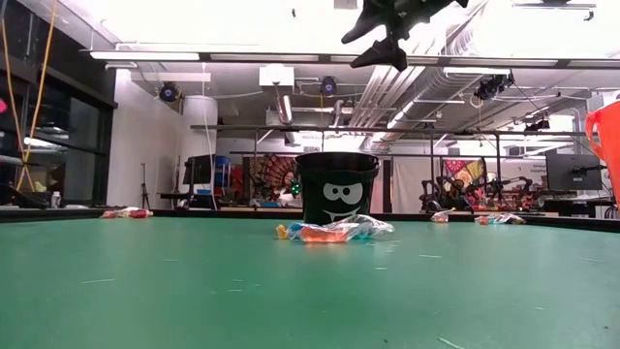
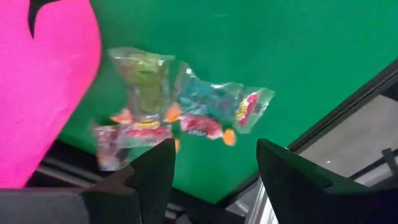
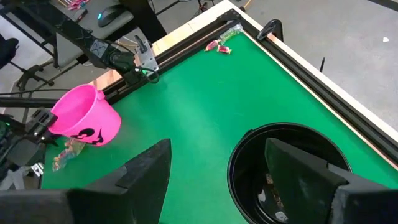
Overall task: Sort candy by brand, put in halloween buckets
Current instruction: Put the blue gummy into the orange bucket
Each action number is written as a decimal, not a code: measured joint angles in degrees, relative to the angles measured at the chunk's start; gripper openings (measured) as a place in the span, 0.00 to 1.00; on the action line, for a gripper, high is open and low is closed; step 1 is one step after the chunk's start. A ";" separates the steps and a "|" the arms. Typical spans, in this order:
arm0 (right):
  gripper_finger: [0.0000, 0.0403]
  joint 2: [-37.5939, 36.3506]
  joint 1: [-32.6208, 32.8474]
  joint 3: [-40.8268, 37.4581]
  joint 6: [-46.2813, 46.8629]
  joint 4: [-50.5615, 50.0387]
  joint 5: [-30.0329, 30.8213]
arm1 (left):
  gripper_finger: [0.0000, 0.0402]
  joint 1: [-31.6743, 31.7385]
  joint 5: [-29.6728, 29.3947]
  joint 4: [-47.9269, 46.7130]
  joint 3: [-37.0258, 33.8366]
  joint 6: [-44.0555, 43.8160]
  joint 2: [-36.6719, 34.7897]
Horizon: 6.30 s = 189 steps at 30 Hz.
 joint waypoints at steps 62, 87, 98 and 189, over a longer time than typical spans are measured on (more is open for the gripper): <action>0.63 0.02 0.02 0.00 -3.25 -0.02 1.08 | 0.04 -0.61 -2.48 5.08 2.08 -11.92 9.14; 0.63 -17.04 3.97 0.00 -9.32 -23.48 -13.14 | 0.00 29.52 -23.13 12.11 11.45 41.85 -9.06; 0.63 -19.93 9.08 0.00 -13.00 -27.66 -3.61 | 0.00 43.98 -18.39 32.90 11.46 55.78 -8.38; 0.63 -2.06 21.31 -22.81 19.31 4.75 15.57 | 0.50 40.17 -24.54 11.62 9.51 78.23 -17.49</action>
